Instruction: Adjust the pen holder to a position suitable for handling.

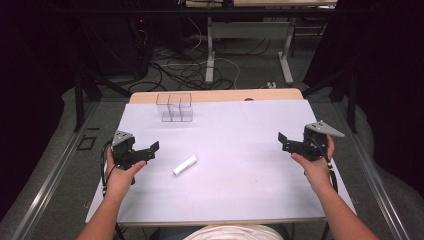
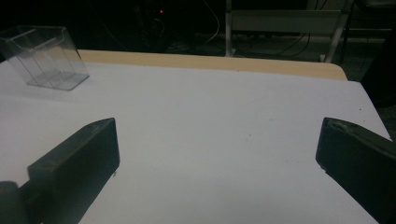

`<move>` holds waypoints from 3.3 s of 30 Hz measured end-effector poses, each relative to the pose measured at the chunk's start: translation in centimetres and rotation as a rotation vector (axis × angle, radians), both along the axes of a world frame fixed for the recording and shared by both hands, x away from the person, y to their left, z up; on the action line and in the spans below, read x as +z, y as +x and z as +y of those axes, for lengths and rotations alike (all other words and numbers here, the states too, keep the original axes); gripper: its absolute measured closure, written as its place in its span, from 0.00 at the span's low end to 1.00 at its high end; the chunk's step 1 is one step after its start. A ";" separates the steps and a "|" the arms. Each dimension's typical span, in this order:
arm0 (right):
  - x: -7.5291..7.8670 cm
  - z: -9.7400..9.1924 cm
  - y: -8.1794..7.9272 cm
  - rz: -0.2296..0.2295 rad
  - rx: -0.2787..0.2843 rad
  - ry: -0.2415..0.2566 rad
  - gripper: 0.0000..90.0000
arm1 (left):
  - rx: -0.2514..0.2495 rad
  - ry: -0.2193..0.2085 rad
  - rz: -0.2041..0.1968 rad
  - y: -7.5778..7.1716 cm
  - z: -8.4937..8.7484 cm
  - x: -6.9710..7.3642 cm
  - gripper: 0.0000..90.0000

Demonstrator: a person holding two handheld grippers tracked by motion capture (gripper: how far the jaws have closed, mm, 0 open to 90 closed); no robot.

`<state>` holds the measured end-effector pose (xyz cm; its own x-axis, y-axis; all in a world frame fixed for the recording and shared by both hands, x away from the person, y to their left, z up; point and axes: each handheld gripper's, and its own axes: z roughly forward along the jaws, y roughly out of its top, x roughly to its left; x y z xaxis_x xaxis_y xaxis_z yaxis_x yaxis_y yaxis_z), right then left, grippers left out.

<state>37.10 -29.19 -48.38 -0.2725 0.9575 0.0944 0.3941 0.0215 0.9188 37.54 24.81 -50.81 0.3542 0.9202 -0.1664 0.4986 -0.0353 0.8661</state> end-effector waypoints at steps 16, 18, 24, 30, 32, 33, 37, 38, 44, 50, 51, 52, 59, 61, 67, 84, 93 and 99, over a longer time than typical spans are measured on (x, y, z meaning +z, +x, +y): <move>-1.6 -0.2 0.7 0.075 -0.004 0.041 0.00 | 0.027 -0.017 -0.009 1.2 -0.8 0.9 0.03; -1.6 -0.2 0.9 0.073 -0.002 0.056 0.00 | 0.036 -0.024 -0.013 1.5 -1.0 1.4 0.04; -1.6 0.2 1.0 0.066 0.003 0.040 0.00 | 0.052 -0.024 -0.038 3.1 -1.4 3.7 0.11; -1.7 0.3 0.8 0.063 0.011 0.024 0.00 | 0.088 -0.030 -0.061 4.9 -2.0 6.2 0.18; -1.7 0.2 0.8 0.059 0.013 0.028 0.00 | 0.087 -0.025 -0.063 5.1 -2.1 6.6 0.18; -1.6 0.3 0.7 0.060 0.008 0.028 0.00 | 0.087 -0.021 -0.068 5.4 -2.3 7.0 0.18; -1.5 0.0 0.6 0.058 -0.004 0.028 0.00 | 0.106 -0.026 -0.077 6.5 -2.6 8.1 0.21; -1.6 0.0 0.7 0.054 -0.007 0.033 0.00 | 0.112 -0.024 -0.078 6.7 -2.7 8.2 0.21; -1.8 0.1 0.6 0.070 -0.023 0.054 0.01 | 0.124 0.006 -0.076 8.6 -3.0 8.7 0.27; -1.9 0.0 0.5 0.086 -0.017 0.039 0.01 | 0.145 0.024 -0.047 10.8 -3.1 9.5 0.28; -1.9 0.1 0.5 0.086 -0.016 0.039 0.01 | 0.148 0.029 -0.039 11.2 -3.1 9.7 0.28; -1.9 0.1 0.5 0.089 -0.018 0.042 0.01 | 0.152 0.035 -0.037 11.5 -3.1 9.8 0.28; -2.1 0.2 0.5 0.091 -0.012 0.049 0.01 | 0.166 0.061 -0.005 13.7 -3.2 9.6 0.30; -2.1 0.2 0.5 0.091 -0.010 0.051 0.02 | 0.174 0.093 0.013 14.3 -3.3 9.4 0.30; -2.2 0.1 0.6 0.093 -0.007 0.051 0.02 | 0.193 0.136 0.035 15.8 -3.7 8.6 0.32; -2.4 0.2 0.4 0.110 0.006 0.049 0.04 | 0.187 0.187 0.100 17.6 -3.8 6.3 0.51; -2.4 0.2 0.3 0.116 0.003 0.057 0.05 | 0.184 0.217 0.189 18.2 -3.4 5.0 0.57; -2.5 0.2 0.3 0.116 0.008 0.046 0.07 | 0.204 0.227 0.222 18.4 -2.8 4.3 0.60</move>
<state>37.36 -29.02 -50.84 -0.2643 0.9493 0.1701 0.4981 -0.0166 0.8670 55.92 21.98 -46.54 0.1384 0.9904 -0.0022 0.6896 -0.0948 0.7179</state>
